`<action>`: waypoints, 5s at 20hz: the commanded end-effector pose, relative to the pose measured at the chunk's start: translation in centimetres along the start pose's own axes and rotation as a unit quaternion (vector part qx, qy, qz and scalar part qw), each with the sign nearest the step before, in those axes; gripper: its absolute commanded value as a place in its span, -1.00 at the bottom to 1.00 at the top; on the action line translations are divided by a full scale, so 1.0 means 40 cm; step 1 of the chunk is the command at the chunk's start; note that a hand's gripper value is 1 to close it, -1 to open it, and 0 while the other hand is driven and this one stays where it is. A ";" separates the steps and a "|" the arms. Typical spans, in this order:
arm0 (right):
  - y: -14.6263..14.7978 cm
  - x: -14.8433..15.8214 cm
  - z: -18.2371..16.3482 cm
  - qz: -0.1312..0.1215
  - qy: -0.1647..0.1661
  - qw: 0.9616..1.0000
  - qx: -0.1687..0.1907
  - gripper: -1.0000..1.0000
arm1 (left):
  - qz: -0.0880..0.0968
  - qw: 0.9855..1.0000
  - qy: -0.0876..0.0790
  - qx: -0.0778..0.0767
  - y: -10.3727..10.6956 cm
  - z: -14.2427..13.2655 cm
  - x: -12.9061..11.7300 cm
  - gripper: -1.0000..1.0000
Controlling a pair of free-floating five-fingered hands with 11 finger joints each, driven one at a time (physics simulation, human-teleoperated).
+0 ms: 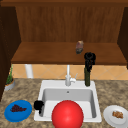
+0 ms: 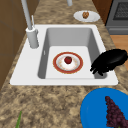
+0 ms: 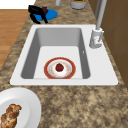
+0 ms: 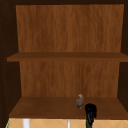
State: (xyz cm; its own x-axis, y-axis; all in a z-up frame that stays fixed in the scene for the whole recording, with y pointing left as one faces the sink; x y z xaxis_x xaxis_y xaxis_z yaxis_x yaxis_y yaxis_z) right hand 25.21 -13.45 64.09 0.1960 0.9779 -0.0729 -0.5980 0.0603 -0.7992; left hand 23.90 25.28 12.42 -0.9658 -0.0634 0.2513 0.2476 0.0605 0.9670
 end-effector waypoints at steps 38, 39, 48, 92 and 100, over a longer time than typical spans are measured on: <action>-0.520 0.372 0.083 -0.018 -0.032 0.999 0.024 1.00 | 0.000 1.000 0.000 0.000 0.000 0.000 0.000 0.00; -0.530 0.380 0.066 -0.019 -0.032 0.999 0.023 1.00 | 0.000 1.000 0.000 0.000 0.000 0.000 0.000 0.00; -0.608 0.449 -0.028 -0.044 -0.041 0.998 -0.029 1.00 | 0.000 1.000 0.000 0.000 0.000 0.000 0.000 0.00; -0.461 0.614 -0.147 -0.059 -0.041 0.994 -0.079 1.00 | 0.000 1.000 0.000 0.000 0.000 0.000 0.000 0.00; -0.475 0.602 -0.157 -0.059 -0.049 0.994 -0.074 1.00 | 0.000 1.000 0.000 0.000 0.000 0.000 0.000 0.00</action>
State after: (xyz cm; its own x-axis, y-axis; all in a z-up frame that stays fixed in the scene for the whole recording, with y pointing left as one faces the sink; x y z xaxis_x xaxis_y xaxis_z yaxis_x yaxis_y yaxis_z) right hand 45.96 8.02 73.76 0.1894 0.9786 0.0810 -0.4530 0.1603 -0.8770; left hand 23.90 25.28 12.42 -0.9658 -0.0634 0.2513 0.2476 0.0605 0.9670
